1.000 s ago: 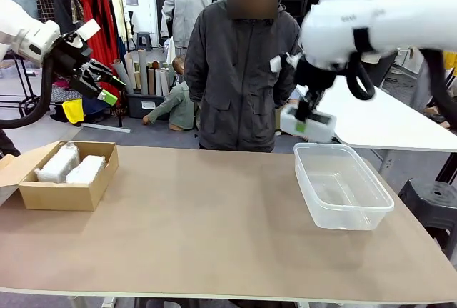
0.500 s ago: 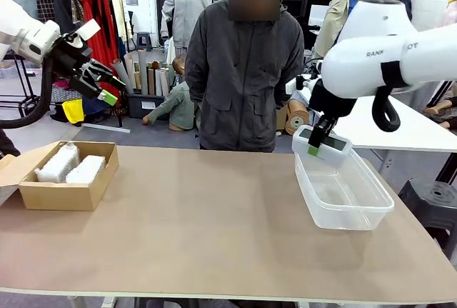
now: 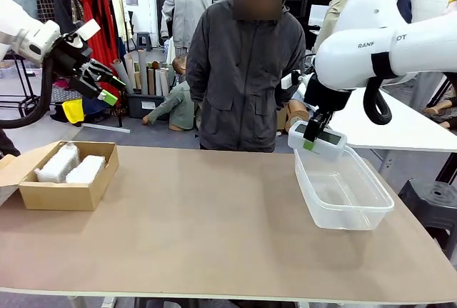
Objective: Separate and place wrapped and unwrapped clocks.
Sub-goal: If the picked Digital clock is wrapped, place it in the Package Box ; if not, place it in the Organizing box.
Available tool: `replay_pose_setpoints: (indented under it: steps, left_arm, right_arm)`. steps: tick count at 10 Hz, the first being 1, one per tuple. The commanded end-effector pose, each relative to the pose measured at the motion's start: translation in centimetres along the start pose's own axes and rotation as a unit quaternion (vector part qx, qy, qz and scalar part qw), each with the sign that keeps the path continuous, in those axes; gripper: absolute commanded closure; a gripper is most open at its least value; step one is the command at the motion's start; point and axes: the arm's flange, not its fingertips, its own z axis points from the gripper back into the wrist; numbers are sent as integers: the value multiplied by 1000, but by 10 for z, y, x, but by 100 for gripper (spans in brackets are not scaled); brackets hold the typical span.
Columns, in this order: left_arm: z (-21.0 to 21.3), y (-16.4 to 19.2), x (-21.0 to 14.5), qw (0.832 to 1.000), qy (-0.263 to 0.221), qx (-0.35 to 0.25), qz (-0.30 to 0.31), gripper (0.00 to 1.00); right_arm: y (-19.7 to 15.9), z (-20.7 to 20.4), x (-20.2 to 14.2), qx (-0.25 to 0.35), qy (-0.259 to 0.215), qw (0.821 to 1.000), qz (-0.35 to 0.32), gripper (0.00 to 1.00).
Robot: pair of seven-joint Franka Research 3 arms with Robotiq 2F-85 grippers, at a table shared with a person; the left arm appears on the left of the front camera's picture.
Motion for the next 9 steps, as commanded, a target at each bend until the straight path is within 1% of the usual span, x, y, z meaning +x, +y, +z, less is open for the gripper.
replay_pose_setpoints:
  steps: [1, 3, 4, 5, 6, 7, 9]
  left_arm:
    - [2, -1, 0, 1000, 3, -1, -2, 0]
    - [2, -1, 0, 1000, 3, -1, -2, 0]
    - [2, -1, 0, 1000, 3, -1, -2, 0]
    - [2, -1, 0, 1000, 3, -1, -2, 0]
    - [2, -1, 0, 1000, 3, -1, -2, 0]
    - [2, -1, 0, 1000, 3, -1, -2, 0]
    - [2, -1, 0, 1000, 3, -1, -2, 0]
  right_arm:
    - [-47, -17, 9, 4, -26, 995, -99, 100]
    - [-76, -29, -2, 8, -46, 985, -168, 100]
    - [-86, -34, -9, 3, -59, 982, -178, 100]
    - [-91, -42, -15, 2, -62, 977, -206, 100]
    - [-94, -54, -20, -6, -62, 966, -251, 100]
    - [-97, -63, -25, -7, -67, 951, -302, 100]
    - [-95, -86, -33, -25, -63, 926, -371, 100]
